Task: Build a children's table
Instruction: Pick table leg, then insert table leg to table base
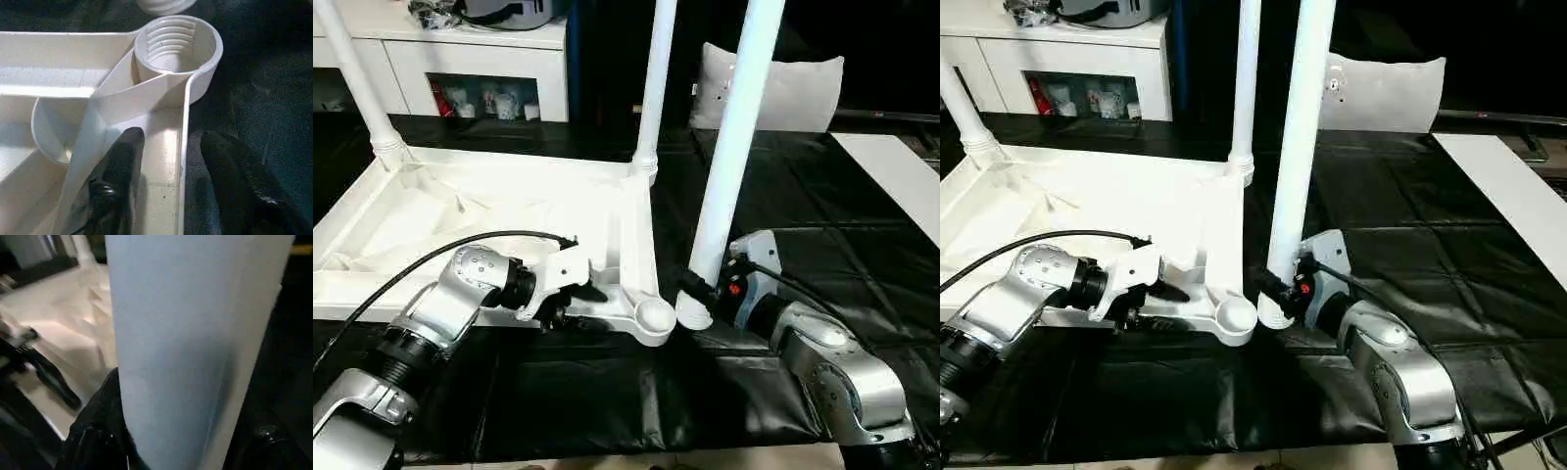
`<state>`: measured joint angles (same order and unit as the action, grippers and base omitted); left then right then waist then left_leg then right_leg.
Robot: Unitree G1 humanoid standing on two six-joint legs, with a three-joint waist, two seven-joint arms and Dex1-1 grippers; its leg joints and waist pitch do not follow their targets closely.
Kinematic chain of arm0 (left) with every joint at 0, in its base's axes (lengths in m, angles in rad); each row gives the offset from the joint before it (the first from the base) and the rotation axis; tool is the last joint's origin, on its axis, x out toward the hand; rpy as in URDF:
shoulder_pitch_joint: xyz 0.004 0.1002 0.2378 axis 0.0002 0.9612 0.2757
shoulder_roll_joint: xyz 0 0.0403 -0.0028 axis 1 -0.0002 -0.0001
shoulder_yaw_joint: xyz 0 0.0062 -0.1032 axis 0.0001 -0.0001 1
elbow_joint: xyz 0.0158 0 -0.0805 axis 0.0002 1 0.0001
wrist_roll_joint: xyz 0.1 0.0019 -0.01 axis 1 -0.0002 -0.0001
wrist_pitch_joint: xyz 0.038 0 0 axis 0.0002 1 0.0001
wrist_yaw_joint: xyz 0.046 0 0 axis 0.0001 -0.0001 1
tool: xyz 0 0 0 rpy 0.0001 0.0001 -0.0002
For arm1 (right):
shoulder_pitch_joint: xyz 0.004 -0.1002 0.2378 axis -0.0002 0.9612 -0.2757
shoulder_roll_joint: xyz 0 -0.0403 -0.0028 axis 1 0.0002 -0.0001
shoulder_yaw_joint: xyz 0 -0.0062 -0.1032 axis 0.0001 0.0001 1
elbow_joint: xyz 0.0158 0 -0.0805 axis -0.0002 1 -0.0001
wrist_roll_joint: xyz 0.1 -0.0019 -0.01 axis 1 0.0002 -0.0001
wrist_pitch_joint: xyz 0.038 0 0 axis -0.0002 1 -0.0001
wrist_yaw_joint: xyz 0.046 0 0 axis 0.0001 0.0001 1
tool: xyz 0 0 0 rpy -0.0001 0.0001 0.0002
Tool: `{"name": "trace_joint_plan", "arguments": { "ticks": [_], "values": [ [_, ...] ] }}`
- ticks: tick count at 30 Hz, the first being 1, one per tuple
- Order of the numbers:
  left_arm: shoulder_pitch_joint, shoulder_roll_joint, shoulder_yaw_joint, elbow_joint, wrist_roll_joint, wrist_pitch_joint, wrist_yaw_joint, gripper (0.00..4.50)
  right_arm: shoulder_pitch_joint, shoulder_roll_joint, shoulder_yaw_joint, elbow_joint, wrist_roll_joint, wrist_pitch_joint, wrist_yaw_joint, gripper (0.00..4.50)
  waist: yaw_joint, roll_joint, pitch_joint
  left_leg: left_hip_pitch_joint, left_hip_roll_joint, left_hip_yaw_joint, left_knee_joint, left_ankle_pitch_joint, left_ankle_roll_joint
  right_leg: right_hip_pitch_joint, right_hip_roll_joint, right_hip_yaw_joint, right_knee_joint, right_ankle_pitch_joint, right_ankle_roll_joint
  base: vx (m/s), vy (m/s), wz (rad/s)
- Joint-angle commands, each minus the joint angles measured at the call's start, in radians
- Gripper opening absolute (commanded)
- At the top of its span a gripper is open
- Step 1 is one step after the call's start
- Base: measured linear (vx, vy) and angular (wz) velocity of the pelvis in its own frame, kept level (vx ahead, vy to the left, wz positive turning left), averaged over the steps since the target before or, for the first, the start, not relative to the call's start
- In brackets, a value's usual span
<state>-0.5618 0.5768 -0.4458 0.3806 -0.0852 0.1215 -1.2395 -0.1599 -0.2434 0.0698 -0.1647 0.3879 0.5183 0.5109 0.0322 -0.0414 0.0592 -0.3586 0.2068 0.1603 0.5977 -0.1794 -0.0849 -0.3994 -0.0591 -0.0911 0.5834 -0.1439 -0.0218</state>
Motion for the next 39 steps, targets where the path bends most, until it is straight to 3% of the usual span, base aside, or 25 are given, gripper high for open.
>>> {"name": "trace_joint_plan", "arguments": {
  "ticks": [1,2,6,8,12,21,27,34,39],
  "values": [
    [-0.027,-0.002,-0.007,0.010,0.014,-0.012,-0.004,1.91,-0.025,0.002,-0.008,-0.043,0.015,-0.026,0.014,1.89,0.003,0.020,-0.065,0.015,0.023,-0.005,-0.076,-0.301,-0.022,0.043,-0.078,0.050,-0.080,-0.445,-0.110,0.000,0.000,0.00],
    [-0.028,-0.002,-0.008,0.012,0.017,-0.013,-0.004,1.64,-0.028,0.003,-0.008,-0.047,0.015,-0.030,0.017,1.89,0.003,0.021,-0.065,0.014,0.023,-0.006,-0.077,-0.297,-0.022,0.044,-0.077,0.051,-0.079,-0.438,-0.110,0.000,0.000,0.00],
    [-0.029,-0.002,-0.003,0.018,0.023,-0.016,-0.017,1.53,-0.034,0.019,-0.015,-0.082,0.050,-0.067,0.057,1.89,0.005,0.020,-0.066,0.015,0.024,-0.006,-0.078,-0.298,-0.020,0.043,-0.078,0.052,-0.077,-0.428,-0.113,0.000,0.000,0.00],
    [-0.029,-0.004,0.002,0.019,0.026,-0.013,-0.026,1.22,-0.039,0.010,-0.017,-0.094,0.098,-0.021,0.095,1.89,0.006,0.023,-0.066,0.015,0.025,-0.006,-0.079,-0.295,-0.020,0.045,-0.077,0.052,-0.074,-0.413,-0.120,0.000,0.000,0.00],
    [-0.030,-0.002,0.001,0.025,0.032,-0.012,-0.033,0.82,-0.038,0.008,-0.017,-0.076,0.126,0.022,0.104,1.89,0.007,0.023,-0.067,0.015,0.025,-0.006,-0.079,-0.292,-0.023,0.046,-0.077,0.054,-0.071,-0.386,-0.135,0.000,0.000,0.00],
    [-0.037,-0.008,0.003,0.043,0.047,-0.023,-0.041,0.10,-0.065,0.005,-0.007,0.022,0.098,0.002,0.114,1.89,0.007,0.024,-0.066,0.015,0.022,-0.006,-0.077,-0.305,-0.029,0.045,-0.080,0.051,-0.078,-0.431,-0.127,0.000,0.000,0.00],
    [-0.043,-0.005,-0.003,0.054,0.068,-0.036,-0.040,0.03,-0.092,-0.006,0.019,0.076,0.058,-0.005,0.115,1.89,0.006,0.020,-0.067,0.013,0.022,-0.005,-0.076,-0.293,-0.026,0.046,-0.080,0.051,-0.077,-0.432,-0.123,0.000,0.000,0.00],
    [-0.043,-0.025,0.016,0.049,0.057,-0.021,-0.041,0.00,-0.125,-0.004,0.044,0.127,0.041,-0.005,0.136,1.89,0.006,0.023,-0.069,0.013,0.024,-0.005,-0.076,-0.278,-0.025,0.048,-0.079,0.052,-0.070,-0.383,-0.146,0.000,0.000,0.00],
    [-0.034,-0.058,0.037,0.034,0.066,0.008,0.045,0.00,-0.136,-0.018,0.076,0.159,0.009,-0.019,0.161,1.89,0.010,0.020,-0.070,0.012,0.026,-0.003,-0.075,-0.264,-0.024,0.050,-0.079,0.053,-0.065,-0.352,-0.157,0.000,0.000,0.00]
  ]
}}
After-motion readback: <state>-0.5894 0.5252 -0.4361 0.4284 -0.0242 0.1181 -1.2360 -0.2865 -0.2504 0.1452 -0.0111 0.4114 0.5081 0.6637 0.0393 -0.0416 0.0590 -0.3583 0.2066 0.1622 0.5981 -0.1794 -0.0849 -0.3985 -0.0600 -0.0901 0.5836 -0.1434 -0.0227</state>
